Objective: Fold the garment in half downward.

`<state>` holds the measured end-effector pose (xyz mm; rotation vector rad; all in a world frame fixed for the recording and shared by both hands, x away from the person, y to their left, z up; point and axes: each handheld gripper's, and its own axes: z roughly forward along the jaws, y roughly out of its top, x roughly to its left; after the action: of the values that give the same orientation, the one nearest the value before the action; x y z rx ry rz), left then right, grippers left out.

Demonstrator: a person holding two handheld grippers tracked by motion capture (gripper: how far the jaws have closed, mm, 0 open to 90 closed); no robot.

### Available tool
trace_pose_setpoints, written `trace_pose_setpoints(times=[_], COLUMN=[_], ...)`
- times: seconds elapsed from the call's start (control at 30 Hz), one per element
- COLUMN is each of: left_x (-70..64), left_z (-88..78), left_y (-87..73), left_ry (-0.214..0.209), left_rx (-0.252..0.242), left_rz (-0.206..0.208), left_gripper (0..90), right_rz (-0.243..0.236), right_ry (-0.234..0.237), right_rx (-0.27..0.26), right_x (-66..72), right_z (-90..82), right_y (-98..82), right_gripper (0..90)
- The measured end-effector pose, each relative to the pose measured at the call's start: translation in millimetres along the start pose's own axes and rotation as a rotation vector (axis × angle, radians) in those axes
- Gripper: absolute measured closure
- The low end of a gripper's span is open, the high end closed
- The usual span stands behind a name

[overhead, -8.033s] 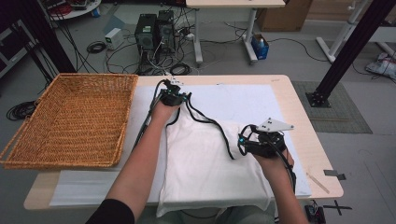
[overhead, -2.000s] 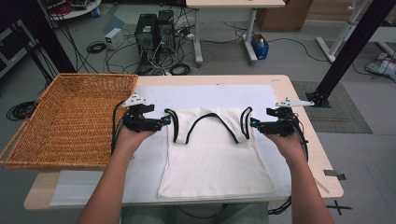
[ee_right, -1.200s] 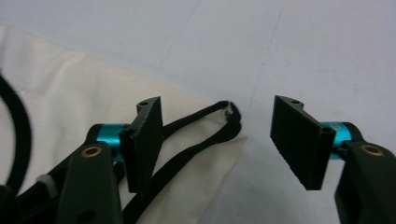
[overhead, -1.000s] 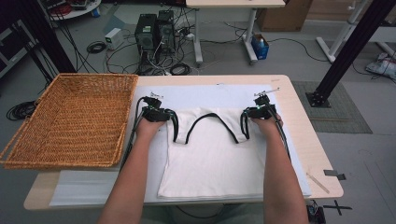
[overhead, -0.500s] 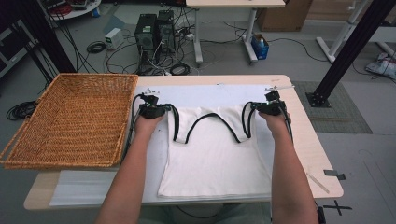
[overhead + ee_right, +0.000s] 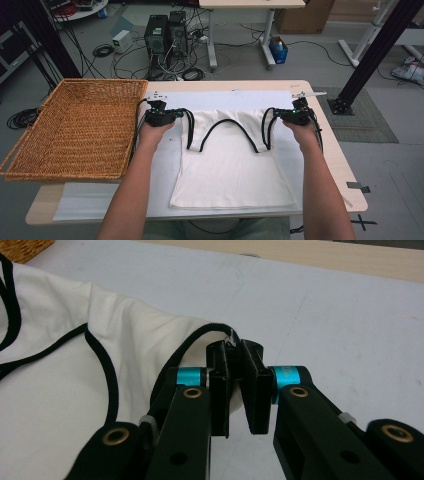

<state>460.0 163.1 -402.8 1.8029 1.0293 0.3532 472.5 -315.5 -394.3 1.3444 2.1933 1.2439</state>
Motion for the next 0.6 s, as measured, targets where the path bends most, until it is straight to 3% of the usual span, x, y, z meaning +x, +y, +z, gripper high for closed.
trace_pose_setpoints(times=[0.4, 0.6], left_x=[-8.7, -10.8], left_z=[-10.0, -25.8], left_y=[-1.2, -0.7], left_ry=[0.003, -0.003], left_rx=[-0.001, -0.038], left_rz=[0.029, 0.032], left_gripper=[86.3, 86.4], right_rz=[-0.036, -0.052], right_ry=[0.016, 0.018], right_rx=[-0.009, -0.031], right_x=[9.4, 15.3], right_z=[-7.7, -18.6], right_y=[-9.9, -8.8], right_gripper=[84.5, 84.4])
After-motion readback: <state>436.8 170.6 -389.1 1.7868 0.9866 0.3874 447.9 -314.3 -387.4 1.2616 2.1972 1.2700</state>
